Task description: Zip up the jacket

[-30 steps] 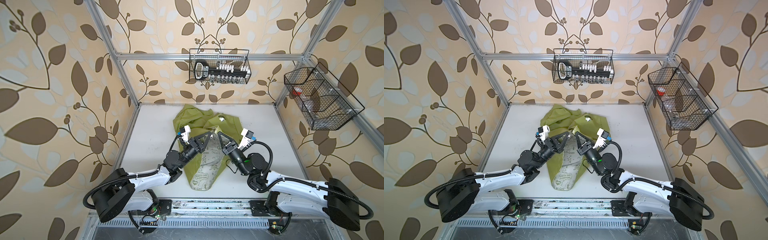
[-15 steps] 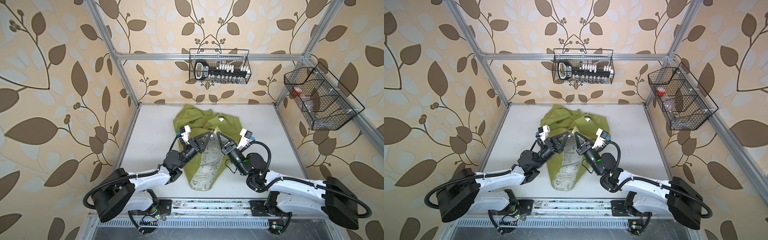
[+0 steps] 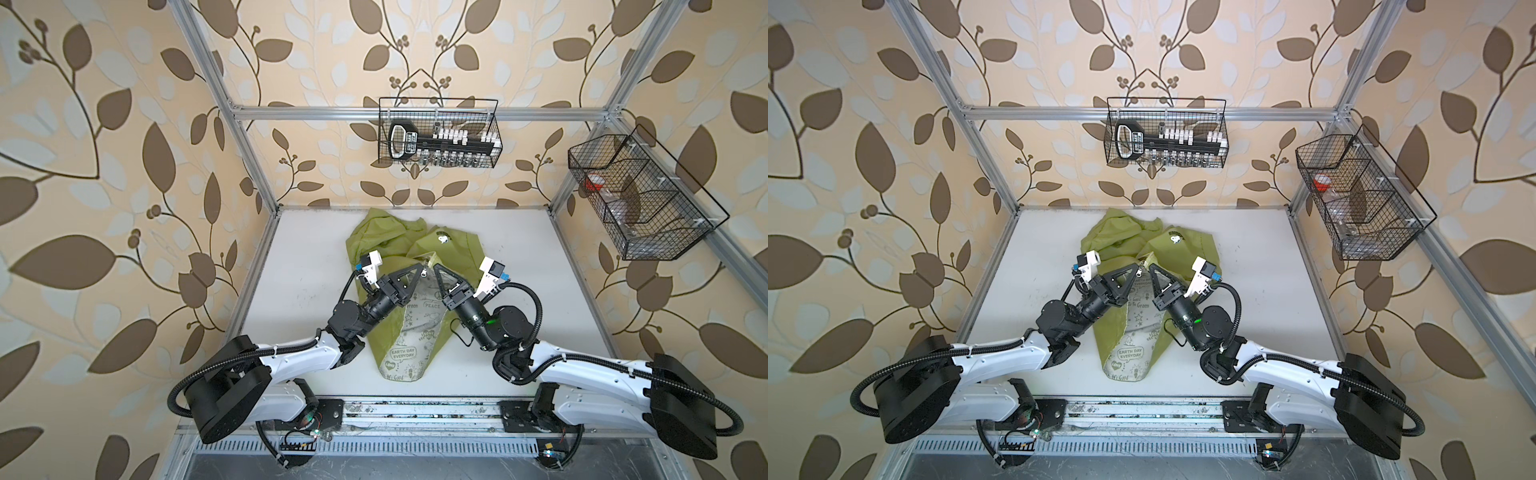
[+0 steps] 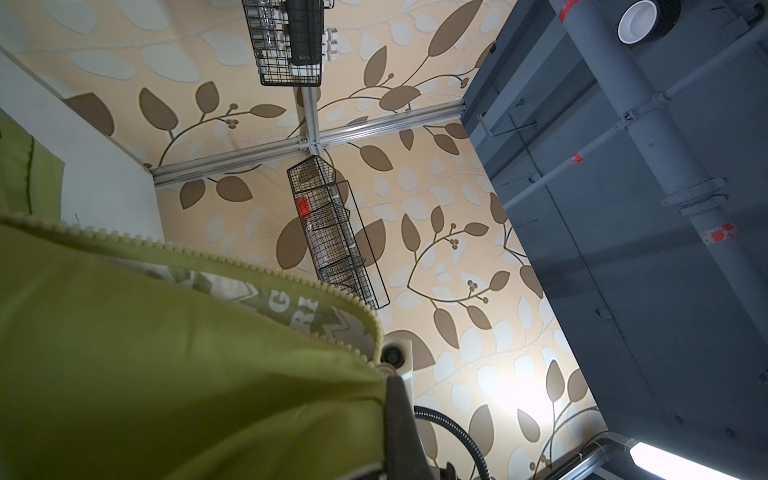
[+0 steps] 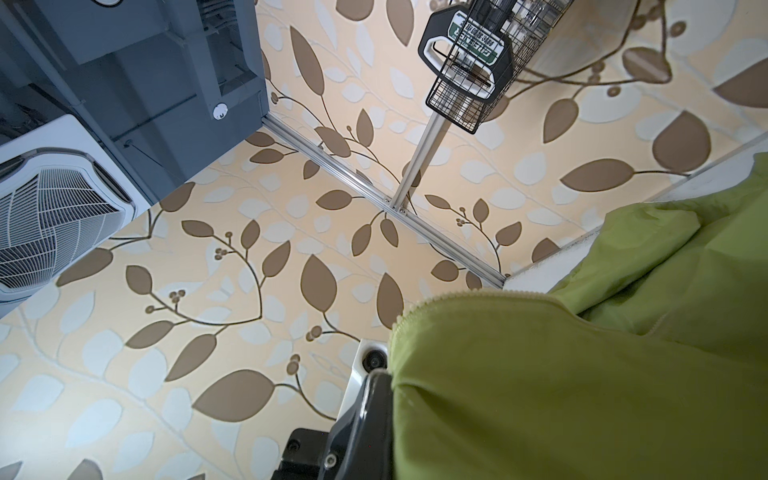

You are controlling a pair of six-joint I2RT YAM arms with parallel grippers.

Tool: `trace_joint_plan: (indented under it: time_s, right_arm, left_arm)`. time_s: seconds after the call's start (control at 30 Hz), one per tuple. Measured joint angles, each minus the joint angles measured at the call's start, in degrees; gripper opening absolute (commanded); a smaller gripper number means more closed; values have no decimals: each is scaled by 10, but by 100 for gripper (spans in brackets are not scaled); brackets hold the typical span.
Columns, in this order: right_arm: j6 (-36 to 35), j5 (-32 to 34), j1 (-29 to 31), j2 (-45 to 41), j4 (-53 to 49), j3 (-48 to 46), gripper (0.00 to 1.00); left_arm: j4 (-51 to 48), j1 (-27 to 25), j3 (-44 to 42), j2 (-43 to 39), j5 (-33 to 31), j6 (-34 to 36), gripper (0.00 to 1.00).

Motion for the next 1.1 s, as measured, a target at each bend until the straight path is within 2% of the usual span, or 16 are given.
trace_joint_plan:
  time_s: [1.1]
  right_arm:
    - [17,-3,0,0,9,0,0]
  left_arm:
    - [0,0,0,2,8,0,0]
